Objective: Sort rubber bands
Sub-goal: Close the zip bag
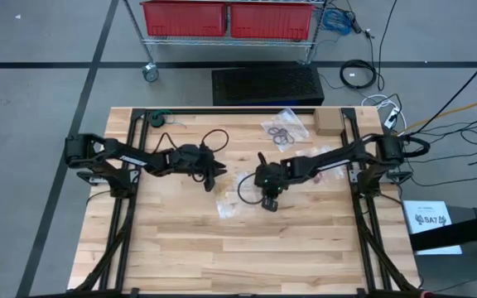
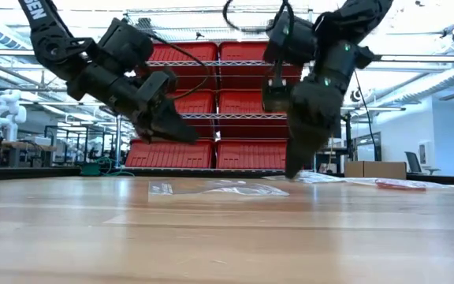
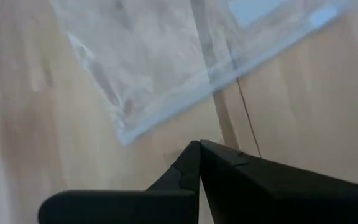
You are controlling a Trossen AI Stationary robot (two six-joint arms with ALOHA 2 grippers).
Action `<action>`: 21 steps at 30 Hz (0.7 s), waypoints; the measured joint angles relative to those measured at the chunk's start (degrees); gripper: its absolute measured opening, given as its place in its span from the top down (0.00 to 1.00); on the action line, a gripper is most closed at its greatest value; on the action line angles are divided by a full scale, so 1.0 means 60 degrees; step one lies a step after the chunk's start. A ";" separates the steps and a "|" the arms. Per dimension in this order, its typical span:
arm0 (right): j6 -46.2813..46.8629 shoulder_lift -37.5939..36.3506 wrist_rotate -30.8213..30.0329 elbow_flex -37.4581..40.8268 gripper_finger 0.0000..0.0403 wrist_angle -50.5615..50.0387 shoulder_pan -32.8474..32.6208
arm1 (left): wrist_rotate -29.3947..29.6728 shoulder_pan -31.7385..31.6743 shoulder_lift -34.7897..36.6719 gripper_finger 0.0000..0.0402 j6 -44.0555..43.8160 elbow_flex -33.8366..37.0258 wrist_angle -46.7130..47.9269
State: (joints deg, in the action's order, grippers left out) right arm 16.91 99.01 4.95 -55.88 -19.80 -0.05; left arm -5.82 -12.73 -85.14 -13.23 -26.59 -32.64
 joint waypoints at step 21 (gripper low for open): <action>-0.0470 0.0023 0.0205 0.0058 1.00 0.1499 0.0650 | -0.1072 -0.0601 -0.2485 0.63 -0.0457 -0.2152 0.1317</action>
State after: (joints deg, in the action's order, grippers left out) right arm 14.09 99.15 6.17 -55.53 -10.80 3.85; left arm -12.25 -16.34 -100.06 -15.98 -39.50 -24.74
